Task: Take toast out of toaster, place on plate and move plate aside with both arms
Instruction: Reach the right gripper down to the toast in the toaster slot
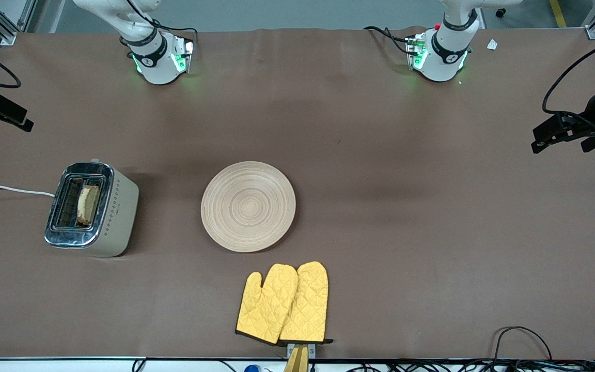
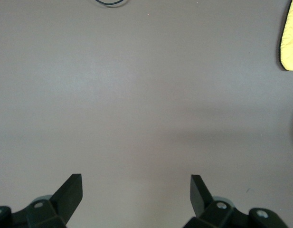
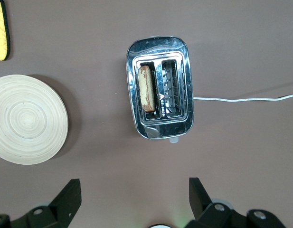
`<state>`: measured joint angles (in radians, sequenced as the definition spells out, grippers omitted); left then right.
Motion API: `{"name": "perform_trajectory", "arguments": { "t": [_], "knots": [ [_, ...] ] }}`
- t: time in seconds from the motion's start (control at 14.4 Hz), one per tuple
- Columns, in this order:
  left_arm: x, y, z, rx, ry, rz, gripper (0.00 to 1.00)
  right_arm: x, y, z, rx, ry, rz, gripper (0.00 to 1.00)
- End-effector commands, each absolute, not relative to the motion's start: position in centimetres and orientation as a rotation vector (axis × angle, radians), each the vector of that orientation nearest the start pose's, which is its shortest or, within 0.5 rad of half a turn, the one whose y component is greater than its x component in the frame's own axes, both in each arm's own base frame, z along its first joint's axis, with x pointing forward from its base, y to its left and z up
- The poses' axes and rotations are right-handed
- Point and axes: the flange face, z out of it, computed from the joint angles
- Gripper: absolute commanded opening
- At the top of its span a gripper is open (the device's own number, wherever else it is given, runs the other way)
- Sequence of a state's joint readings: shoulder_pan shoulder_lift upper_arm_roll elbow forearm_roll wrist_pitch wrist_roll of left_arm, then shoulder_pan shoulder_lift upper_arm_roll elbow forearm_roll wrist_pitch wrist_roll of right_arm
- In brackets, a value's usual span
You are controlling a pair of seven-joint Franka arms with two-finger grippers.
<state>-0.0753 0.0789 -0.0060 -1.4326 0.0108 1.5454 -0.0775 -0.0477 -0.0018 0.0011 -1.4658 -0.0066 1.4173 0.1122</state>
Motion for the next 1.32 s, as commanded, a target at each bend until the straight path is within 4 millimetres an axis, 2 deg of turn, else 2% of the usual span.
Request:
{"name": "perform_trajectory", "arguments": {
  "t": [0.0, 0.49, 0.56, 0.7, 0.84, 1.11, 1.25],
  "knots": [
    [57.2, -4.6, 65.0, -3.115, -0.008, -0.066, 1.0, 53.7, -2.7, 66.4, -3.12, 0.247, 0.08, 1.0],
    [57.2, -5.2, 64.8, -3.113, -0.01, -0.059, 1.0, 53.7, -2.8, 66.2, -3.12, 0.242, 0.089, 1.0],
    [57.2, -5.2, 64.8, -3.113, -0.01, -0.059, 1.0, 53.8, -2.7, 65.7, -3.12, 0.235, 0.101, 1.0],
    [57.2, -5.1, 64.8, -3.113, -0.01, -0.059, 1.0, 54.4, -2.5, 62.2, -3.12, 0.229, 0.132, 1.0],
    [57.2, -5.2, 64.8, -3.113, -0.003, -0.059, 1.0, 55.3, -2.4, 59.3, -3.12, 0.226, 0.089, 1.0],
    [57.1, -5.5, 64.9, -3.114, 0.033, -0.061, 1.0, 57.0, -1.7, 50.6, -3.121, 0.212, 0.02, 1.0],
    [57.0, -5.6, 65.0, -3.115, 0.069, -0.063, 1.0, 58.1, -1.7, 47.0, -3.121, 0.209, 0.017, 1.0]
  ]
}}
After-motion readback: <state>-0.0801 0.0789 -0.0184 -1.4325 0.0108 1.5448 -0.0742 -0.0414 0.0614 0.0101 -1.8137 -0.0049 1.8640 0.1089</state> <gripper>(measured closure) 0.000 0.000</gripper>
